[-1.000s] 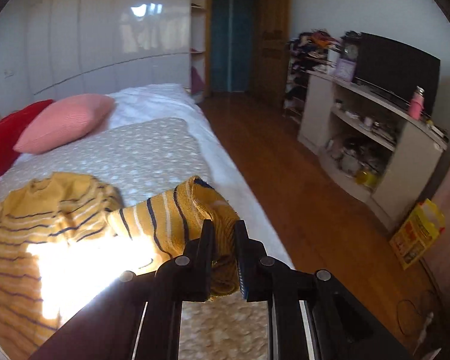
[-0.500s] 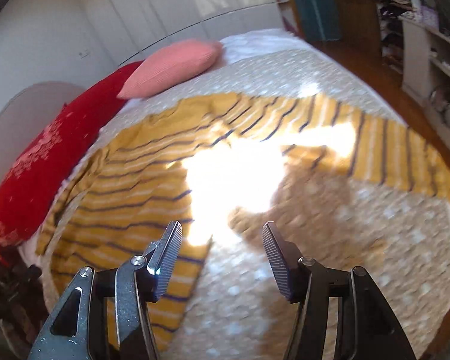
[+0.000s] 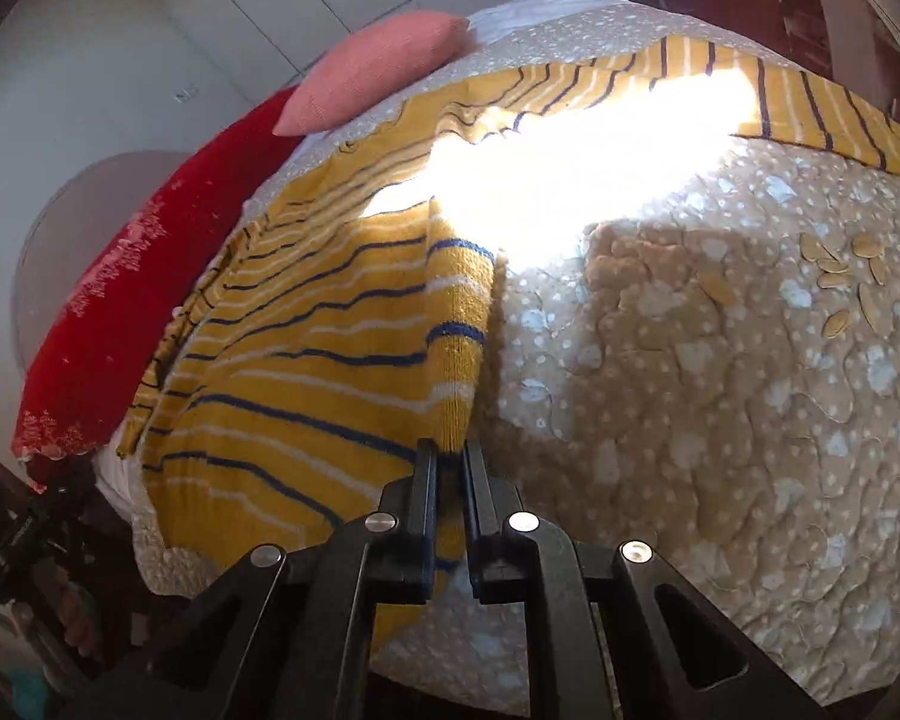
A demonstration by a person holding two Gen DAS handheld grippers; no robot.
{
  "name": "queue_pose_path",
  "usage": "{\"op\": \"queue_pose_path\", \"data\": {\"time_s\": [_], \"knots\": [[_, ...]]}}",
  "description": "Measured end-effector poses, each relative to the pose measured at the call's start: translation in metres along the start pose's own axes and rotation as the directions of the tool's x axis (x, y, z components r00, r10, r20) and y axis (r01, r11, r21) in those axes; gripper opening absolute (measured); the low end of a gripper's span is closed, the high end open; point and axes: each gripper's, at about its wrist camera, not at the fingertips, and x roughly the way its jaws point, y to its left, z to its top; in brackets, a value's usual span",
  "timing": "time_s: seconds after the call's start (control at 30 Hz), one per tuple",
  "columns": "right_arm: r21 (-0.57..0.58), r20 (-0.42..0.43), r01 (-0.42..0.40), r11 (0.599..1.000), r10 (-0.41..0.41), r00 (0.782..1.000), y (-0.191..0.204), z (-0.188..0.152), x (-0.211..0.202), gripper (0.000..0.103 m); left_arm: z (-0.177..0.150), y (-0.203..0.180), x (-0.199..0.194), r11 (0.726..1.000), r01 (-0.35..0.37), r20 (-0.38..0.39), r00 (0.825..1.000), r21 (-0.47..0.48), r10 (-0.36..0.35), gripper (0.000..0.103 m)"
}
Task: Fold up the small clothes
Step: 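Lift the held sleeve and fold it across the sweater body, release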
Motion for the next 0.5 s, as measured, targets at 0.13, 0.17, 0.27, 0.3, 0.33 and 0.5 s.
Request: {"op": "queue_pose_path", "data": {"time_s": [0.13, 0.17, 0.27, 0.3, 0.33, 0.5], "knots": [[0.109, 0.196, 0.042, 0.993, -0.063, 0.979, -0.030, 0.030, -0.049, 0.056, 0.002, -0.006, -0.002, 1.000, 0.007, 0.020, 1.000, 0.010, -0.008, 0.075], [0.170, 0.234, 0.066, 0.983, -0.106, 0.966, -0.047, 0.038, -0.058, 0.074, 0.003, -0.007, -0.001, 1.000, 0.010, 0.020, 1.000, 0.013, -0.010, 0.075], [0.343, 0.291, 0.109, 0.933, -0.216, 0.932, -0.109, 0.061, -0.074, 0.075, 0.003, -0.012, 0.008, 1.000, 0.018, 0.002, 1.000, 0.022, -0.018, 0.076], [0.401, 0.285, 0.130, 0.907, -0.258, 0.923, -0.130, 0.067, -0.076, 0.075, 0.004, -0.013, 0.011, 1.000, 0.021, -0.008, 1.000, 0.024, -0.021, 0.076], [0.457, 0.278, 0.136, 0.879, -0.287, 0.917, -0.149, 0.072, -0.076, 0.075, 0.003, -0.014, 0.013, 0.999, 0.023, -0.015, 1.000, 0.025, -0.023, 0.076], [0.637, 0.321, 0.028, 0.771, -0.298, 0.899, -0.216, 0.088, -0.076, 0.070, 0.003, -0.020, 0.021, 0.999, 0.010, -0.040, 0.999, 0.045, -0.008, 0.076]]}}
